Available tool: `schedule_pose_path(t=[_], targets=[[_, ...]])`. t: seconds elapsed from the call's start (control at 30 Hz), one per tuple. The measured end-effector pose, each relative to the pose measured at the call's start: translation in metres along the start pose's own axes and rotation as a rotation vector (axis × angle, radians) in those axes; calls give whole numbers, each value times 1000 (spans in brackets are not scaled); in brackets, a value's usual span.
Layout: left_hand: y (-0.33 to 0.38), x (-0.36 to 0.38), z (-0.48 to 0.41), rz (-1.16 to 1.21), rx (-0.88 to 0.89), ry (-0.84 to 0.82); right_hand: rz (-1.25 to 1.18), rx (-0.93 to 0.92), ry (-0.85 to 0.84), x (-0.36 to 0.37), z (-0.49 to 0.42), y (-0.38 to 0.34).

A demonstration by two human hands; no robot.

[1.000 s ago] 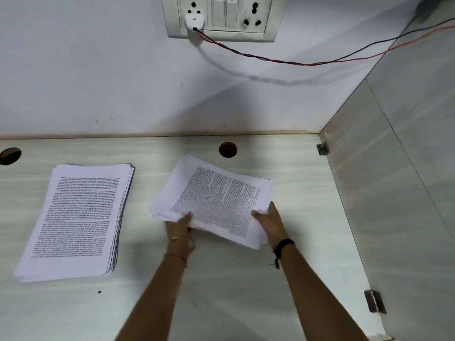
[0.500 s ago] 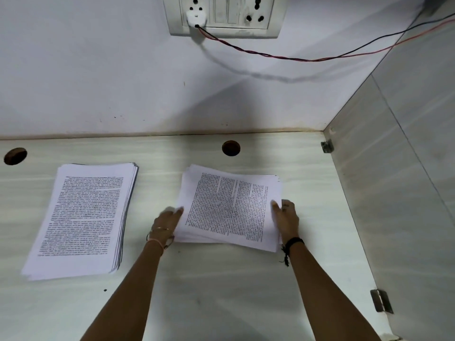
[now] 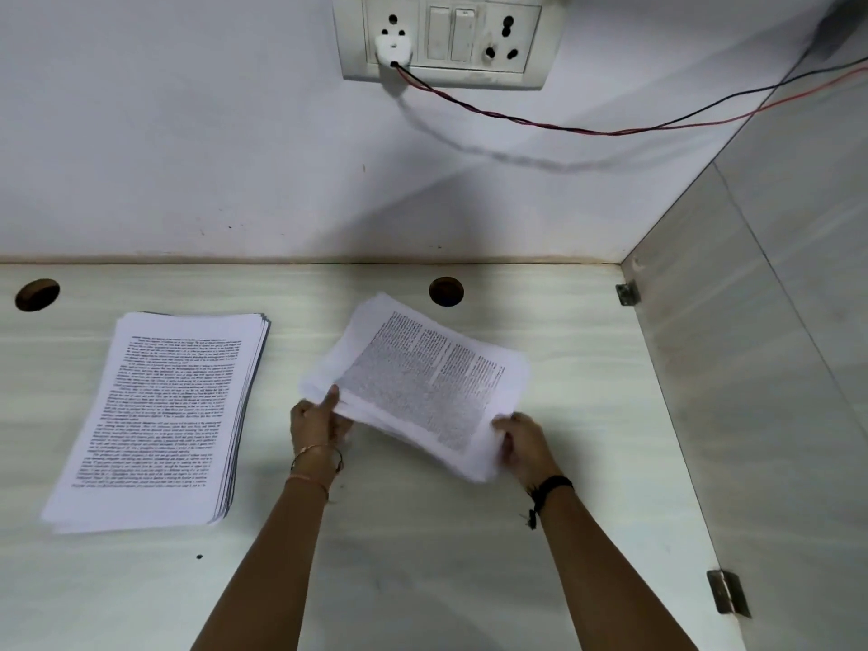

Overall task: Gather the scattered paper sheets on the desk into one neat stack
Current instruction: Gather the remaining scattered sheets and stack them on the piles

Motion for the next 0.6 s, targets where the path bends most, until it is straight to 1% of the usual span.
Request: schedule_pose_path(t=[0.07, 0.1, 0.13, 0.17, 0.23, 0.27, 0.3, 0.37, 0.4, 0.43, 0.47, 0.5, 0.53, 0.6], targets=[[-9, 14, 2, -59, -24, -89, 58, 22, -287, 35, 16, 7], [-9, 18, 5, -106, -15, -98, 89, 35, -383, 47, 24, 9], [-6, 19, 6, -151, 3, -89, 88, 42, -435, 52, 27, 9], [0, 19, 7, -208, 38, -85, 41, 30, -436, 51, 25, 6], [11, 23, 8, -348, 90, -163, -135, -20, -366, 35, 14, -9], [12, 22, 8, -396, 88, -208, -178, -22, -327, 27, 9, -16], [9, 20, 8, -428, 65, -246, -142, -19, -320, 25, 8, -25], [-3, 10, 7, -504, -12, -272, 110, -45, -366, 33, 8, -35], [-13, 8, 7, -574, -59, -325, 233, -91, -377, 39, 8, -39], [-24, 4, 9, -663, -90, -369, 332, -146, -349, 45, 4, -42], [-31, 2, 4, -732, -62, -394, 433, -204, -277, 47, 0, -46], [-31, 0, 4, -772, -27, -369, 528, -253, -181, 48, -5, -50], [-28, -2, 4, -757, 0, -303, 611, -278, -79, 47, -8, -51], [-10, 0, 7, -760, 116, -163, 673, -318, 122, 47, -11, -53]])
Point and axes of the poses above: each hand's wrist, its own z-axis away from the middle knuckle, its own x-axis out of the palm, y = z × x, the point moved 9 cm from there along -z, towards the middle knuckle, and after that the axes turned 9 degrees about z, right-handed, at the moved point
